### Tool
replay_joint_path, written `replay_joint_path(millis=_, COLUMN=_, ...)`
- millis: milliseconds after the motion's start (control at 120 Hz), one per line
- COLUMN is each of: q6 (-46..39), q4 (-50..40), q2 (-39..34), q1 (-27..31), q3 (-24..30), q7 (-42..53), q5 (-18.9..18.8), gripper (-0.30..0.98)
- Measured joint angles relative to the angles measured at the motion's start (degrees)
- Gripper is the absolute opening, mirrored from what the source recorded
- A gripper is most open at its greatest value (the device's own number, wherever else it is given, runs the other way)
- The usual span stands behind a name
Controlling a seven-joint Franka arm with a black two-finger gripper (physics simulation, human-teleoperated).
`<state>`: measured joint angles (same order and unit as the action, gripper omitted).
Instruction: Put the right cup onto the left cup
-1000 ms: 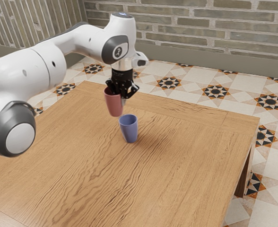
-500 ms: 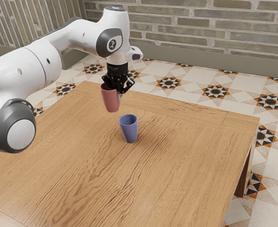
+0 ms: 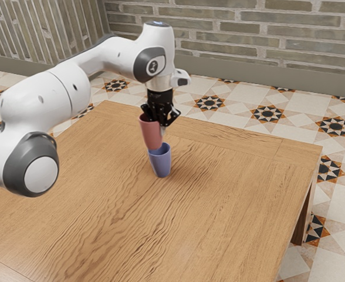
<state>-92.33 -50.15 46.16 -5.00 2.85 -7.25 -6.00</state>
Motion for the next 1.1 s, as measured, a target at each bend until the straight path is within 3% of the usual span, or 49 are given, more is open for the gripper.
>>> replay_joint_path(millis=692, q6=-4.3, q4=-0.4, q2=3.3, q1=-0.4, q3=1.1, q7=0.1, q5=-1.3, gripper=-0.1)
replay_joint_path(millis=908, q6=-5.9, q4=-3.1, q2=2.9, q1=-0.1, q3=0.9, q7=0.1, q5=-0.9, gripper=0.35)
replay_joint_path(millis=1100, q6=-6.7, q4=-4.2, q2=1.1, q1=-0.3, q3=0.8, q7=0.1, q5=-0.9, gripper=0.55)
